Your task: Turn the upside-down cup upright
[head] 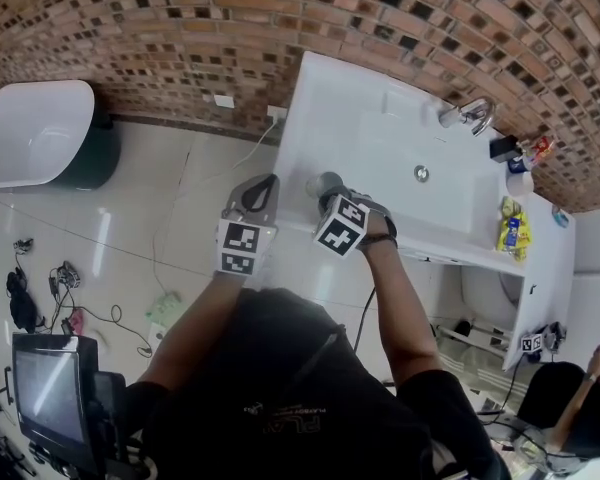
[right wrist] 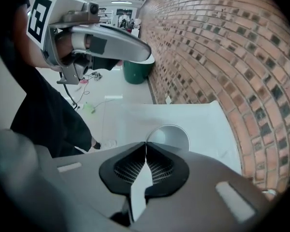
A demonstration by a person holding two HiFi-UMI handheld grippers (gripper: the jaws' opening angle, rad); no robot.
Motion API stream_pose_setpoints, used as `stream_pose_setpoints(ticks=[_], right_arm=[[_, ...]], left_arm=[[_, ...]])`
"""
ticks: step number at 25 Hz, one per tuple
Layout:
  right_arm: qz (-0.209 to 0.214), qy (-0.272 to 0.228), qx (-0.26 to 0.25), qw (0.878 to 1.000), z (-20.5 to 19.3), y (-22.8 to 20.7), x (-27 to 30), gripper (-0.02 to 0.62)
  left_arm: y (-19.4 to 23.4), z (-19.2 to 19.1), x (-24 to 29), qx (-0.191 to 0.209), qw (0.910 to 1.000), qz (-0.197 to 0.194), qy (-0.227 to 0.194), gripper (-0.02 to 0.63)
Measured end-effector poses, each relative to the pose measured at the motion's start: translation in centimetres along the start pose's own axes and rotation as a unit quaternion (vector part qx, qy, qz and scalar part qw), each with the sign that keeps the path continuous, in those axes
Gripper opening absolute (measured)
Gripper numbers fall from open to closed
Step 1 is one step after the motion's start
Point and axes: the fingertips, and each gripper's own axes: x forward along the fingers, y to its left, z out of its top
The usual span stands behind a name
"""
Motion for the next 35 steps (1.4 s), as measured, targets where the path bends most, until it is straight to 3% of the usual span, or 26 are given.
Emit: stream_pose_setpoints(ticks=[10, 16, 22, 27, 35], right_arm=[[0.043, 0.076, -0.081, 0.993, -0.2, 0.4, 2.0, 0.023], [0.044, 0.076, -0.092, 0.992, 0.4, 0.0, 2.4, 0.026], [0.035, 0.067, -0.093, 0.993, 0.7, -0.1, 2.3, 0.091], [-0.001, 0.030, -0.085, 0.996, 1.3, -0.8, 0.8, 0.094], [-0.100, -0.101, -0.018, 0.990, 2.5, -1.7, -4.0, 0.042]], left_arm=[[1.1, 0.2, 0.3, -0.009, 0.9999, 0.010, -0.005, -0.002], [2.0, 0.1, 0.6, -0.013, 0.9998, 0.015, -0.003, -0.002], [2.0, 0.1, 0.7, -0.014, 0.9998, 0.015, -0.006, -0.002], [1.4, 0.1, 0.8, -0.010, 0.9999, 0.010, -0.006, -0.002], [0.5, 0.4, 0.1, 0.003, 0.9999, 0.004, -0.009, -0.002]])
